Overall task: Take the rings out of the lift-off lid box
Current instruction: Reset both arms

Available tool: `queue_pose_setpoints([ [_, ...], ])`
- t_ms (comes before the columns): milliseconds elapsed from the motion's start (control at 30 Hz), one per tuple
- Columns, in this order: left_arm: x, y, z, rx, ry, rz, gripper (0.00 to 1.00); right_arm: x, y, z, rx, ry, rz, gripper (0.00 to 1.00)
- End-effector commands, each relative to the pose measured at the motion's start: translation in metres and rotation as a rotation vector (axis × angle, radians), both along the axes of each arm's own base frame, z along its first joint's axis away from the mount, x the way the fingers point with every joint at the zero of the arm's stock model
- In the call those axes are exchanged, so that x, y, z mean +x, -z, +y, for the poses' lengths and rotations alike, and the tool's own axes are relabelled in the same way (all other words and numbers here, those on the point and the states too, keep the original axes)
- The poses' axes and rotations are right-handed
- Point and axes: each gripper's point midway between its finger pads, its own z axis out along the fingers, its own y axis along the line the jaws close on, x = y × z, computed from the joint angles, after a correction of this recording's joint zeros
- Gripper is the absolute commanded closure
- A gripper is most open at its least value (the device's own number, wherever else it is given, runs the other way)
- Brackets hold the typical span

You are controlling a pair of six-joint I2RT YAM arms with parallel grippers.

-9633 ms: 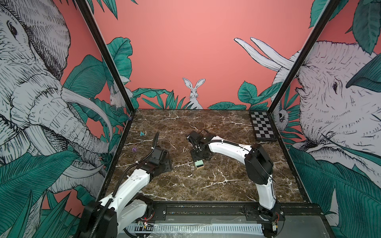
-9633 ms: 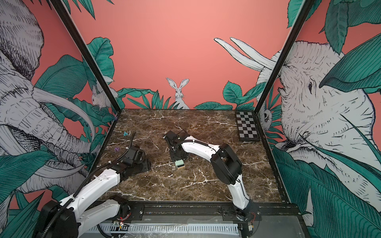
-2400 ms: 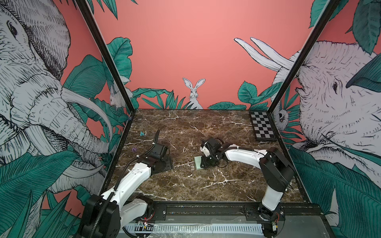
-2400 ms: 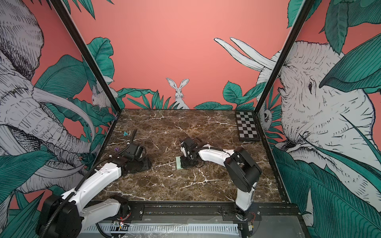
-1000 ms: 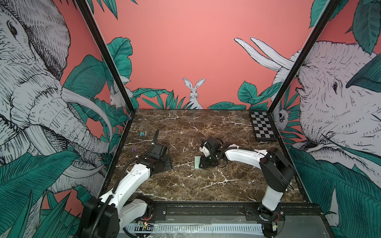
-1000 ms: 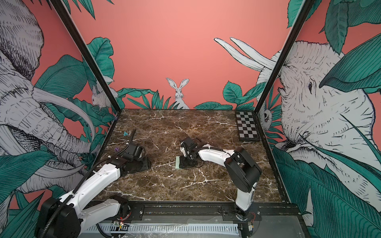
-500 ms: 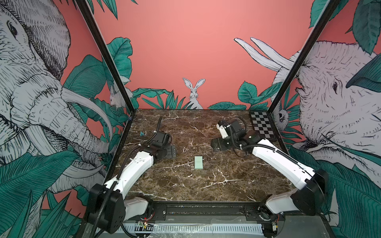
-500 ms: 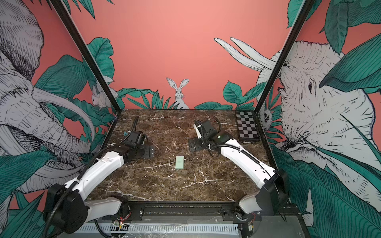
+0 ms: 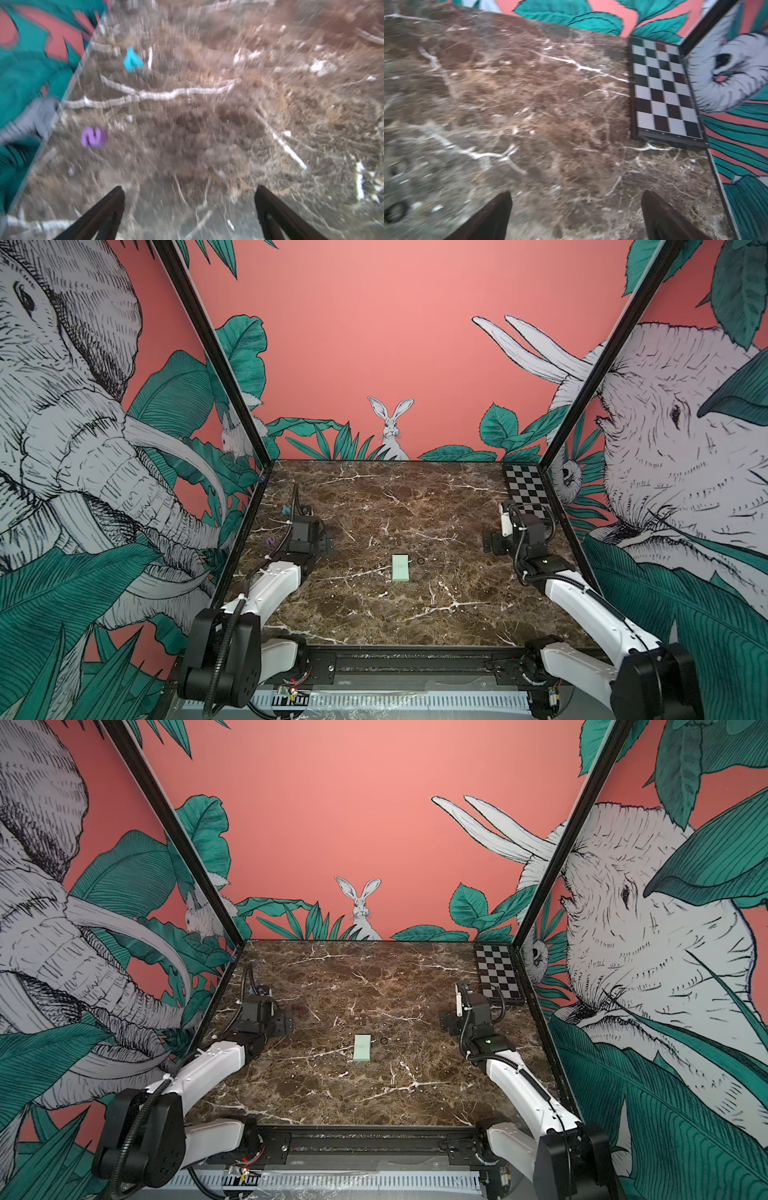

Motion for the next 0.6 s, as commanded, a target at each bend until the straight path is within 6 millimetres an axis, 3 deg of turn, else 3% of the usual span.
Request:
queue_pose_setpoints([
  [0,0.024,-0.026,0.011,0.128,0.036,-0.164,0.01,0.019,-0.015,-0.013,0.015,0.025,-0.174,0.01],
  [133,0.026,-0.002,0.008,0.086,0.051,-0.202,0.01,0.023,0.006,-0.021,0.024,0.023,-0.21,0.01],
  [200,0.033,-0.008,0.008,0.084,0.051,-0.237,0.01,0.024,0.019,-0.03,-0.006,0.038,-0.203,0.01],
  [367,0.046,-0.01,0.0,0.135,0.126,-0.314,0.01,0.035,0.02,-0.037,0.054,0.017,-0.334,0.01],
  [467,0.051,0.005,0.002,0.109,0.129,-0.341,0.0,0.048,0.043,-0.037,0.069,0.01,-0.294,0.01],
  [567,0.054,0.013,0.006,0.074,0.132,-0.302,0.0,0.058,0.048,-0.043,0.078,0.042,-0.24,0.01],
])
